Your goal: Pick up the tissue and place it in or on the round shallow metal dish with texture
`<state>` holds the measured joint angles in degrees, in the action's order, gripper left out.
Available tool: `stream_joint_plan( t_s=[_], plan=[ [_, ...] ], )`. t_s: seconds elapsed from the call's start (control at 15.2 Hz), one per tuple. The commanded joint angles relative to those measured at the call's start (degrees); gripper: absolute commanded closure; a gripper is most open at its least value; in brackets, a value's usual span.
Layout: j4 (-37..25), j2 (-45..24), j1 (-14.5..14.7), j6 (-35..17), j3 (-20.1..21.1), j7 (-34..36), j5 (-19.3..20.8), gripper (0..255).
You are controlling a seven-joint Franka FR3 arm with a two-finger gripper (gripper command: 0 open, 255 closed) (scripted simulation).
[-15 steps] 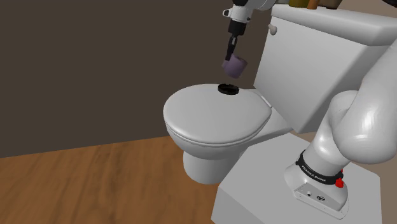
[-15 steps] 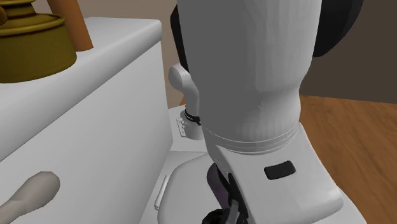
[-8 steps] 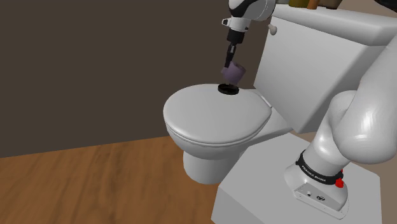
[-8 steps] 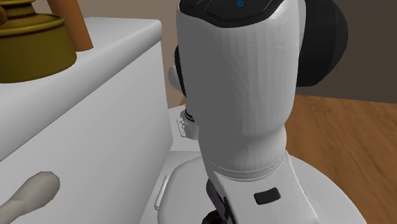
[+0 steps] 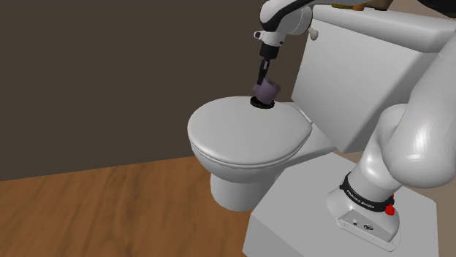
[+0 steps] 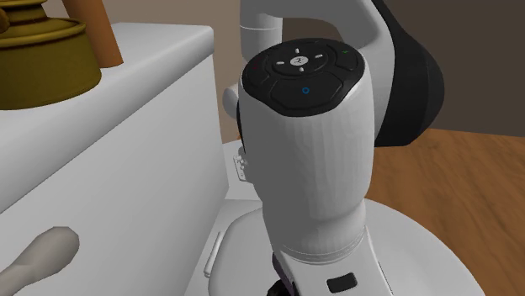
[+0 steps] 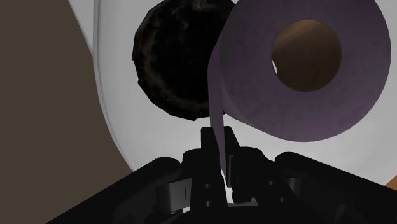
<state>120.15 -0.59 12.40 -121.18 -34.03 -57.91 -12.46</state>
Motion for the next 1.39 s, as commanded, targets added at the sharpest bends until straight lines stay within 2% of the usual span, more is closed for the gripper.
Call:
stream_joint_plan(
  t_s=[0.0,0.33,0.4,0.73,0.99,1.32],
  plan=[
    [0.05,-0.16,0.01,-0.22,0.01,-0.1,-0.15,255],
    [0.05,-0.17,0.01,-0.22,0.01,-0.1,-0.15,255],
    [0.05,-0.16,0.01,-0.23,0.01,-0.09,-0.15,0],
    [0.04,-0.17,0.01,-0.22,0.01,-0.09,-0.16,0],
    [-4.36,2.81,-0.32,6.47,-0.31,1.66,2.45,0],
    [-4.36,2.81,-0.33,6.47,-0.3,1.66,2.45,0]
  ],
)
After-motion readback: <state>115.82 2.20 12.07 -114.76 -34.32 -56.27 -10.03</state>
